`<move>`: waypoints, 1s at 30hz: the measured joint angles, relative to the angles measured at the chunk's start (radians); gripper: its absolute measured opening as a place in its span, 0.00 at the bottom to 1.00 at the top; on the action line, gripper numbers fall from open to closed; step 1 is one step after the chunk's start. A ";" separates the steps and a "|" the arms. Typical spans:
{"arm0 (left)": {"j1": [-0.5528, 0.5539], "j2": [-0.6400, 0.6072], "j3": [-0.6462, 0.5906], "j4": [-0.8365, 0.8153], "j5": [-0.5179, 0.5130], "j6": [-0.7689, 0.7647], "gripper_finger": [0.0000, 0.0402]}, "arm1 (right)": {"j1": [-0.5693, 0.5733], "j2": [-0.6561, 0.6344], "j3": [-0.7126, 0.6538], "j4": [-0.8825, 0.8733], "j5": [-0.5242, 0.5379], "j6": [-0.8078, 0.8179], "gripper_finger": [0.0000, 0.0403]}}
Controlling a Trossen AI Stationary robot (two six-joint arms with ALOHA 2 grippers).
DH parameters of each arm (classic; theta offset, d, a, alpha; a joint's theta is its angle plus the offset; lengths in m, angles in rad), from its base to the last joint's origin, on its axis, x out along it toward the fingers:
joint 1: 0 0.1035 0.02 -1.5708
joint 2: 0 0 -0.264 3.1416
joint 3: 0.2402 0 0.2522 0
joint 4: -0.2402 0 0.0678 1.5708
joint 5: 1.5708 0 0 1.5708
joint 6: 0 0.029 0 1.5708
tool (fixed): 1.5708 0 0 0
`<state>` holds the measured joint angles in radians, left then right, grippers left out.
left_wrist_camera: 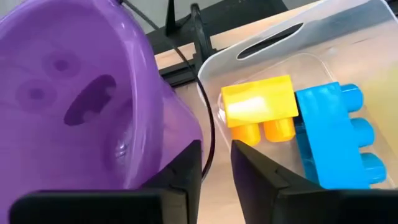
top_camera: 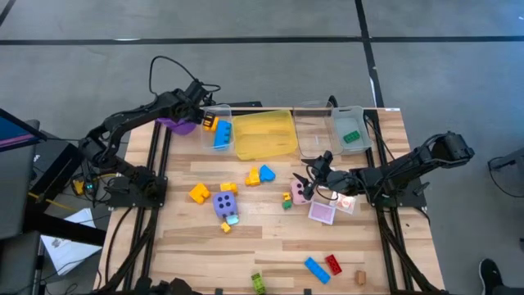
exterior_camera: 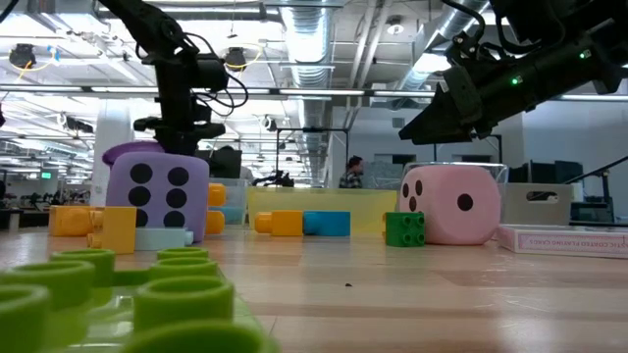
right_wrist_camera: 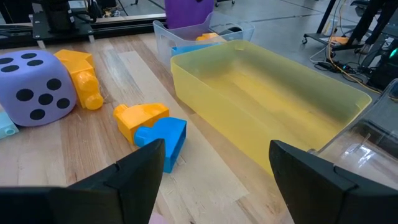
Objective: Pick & Place Toys
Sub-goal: Adjust the violet bucket
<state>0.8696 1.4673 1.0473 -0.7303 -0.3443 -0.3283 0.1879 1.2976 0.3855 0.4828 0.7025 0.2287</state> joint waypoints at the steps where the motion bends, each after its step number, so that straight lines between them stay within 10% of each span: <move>1: 0.000 0.000 0.000 0.004 0.000 0.000 0.19 | 0.000 0.000 0.000 0.000 0.000 0.000 0.70; 11: 0.000 -0.001 0.002 0.005 0.069 0.002 0.22 | 0.000 0.000 0.000 0.000 0.000 0.000 0.70; 30: -0.001 -0.002 0.003 0.007 0.085 0.014 0.63 | 0.000 0.000 0.000 -0.001 0.000 0.000 0.70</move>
<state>0.8684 1.4651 1.0504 -0.7231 -0.2592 -0.3141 0.1875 1.2976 0.3855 0.4820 0.7027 0.2291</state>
